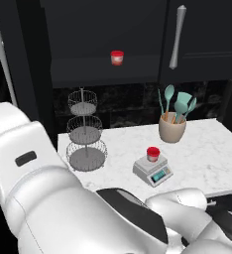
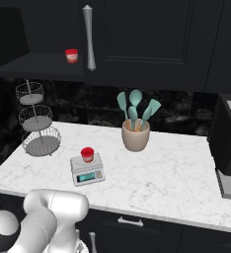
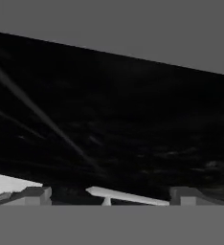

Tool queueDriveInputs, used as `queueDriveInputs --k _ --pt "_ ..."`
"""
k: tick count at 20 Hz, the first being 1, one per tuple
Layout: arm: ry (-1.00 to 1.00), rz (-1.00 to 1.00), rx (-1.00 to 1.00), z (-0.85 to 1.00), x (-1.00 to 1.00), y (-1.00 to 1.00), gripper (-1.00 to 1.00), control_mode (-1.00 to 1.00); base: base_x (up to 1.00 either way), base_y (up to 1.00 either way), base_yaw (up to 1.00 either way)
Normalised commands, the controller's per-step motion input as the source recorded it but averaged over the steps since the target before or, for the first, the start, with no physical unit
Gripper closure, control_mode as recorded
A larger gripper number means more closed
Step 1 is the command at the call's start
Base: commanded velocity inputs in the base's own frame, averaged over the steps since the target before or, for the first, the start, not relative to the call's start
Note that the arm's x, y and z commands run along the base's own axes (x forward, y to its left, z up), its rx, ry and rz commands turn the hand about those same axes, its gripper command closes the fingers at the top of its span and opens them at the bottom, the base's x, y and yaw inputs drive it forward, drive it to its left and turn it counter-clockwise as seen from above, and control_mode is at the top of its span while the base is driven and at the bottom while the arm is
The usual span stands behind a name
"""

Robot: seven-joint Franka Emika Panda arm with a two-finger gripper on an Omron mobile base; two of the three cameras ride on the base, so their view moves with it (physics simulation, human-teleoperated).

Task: Pick the jam and place it on the digital scale for weighing, and close the cabinet.

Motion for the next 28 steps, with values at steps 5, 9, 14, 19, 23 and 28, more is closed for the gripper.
queueDriveInputs --k 5,9,14,19,23,28 --pt "0.0 -0.1 -0.13 -0.34 0.65 0.46 -1.0 -1.0 0.0 0.0 0.0" --pt "0.04 -0.12 -0.07 -0.11 0.75 0.09 -1.0 -1.0 0.0 0.0 0.0" --pt "0.16 -0.18 -0.1 -0.4 0.94 0.09 -1.0 -1.0 0.0 0.0 0.0" --pt "0.22 -0.16 -0.1 -0.48 1.0 0.12 -1.0 -1.0 0.0 0.0 0.0" --pt "0.13 -0.17 -0.05 -0.26 1.0 -0.03 -1.0 -1.0 0.0 0.0 0.0" --pt "0.02 -0.31 0.0 0.0 0.77 -0.41 -1.0 -1.0 0.0 0.0 0.0"
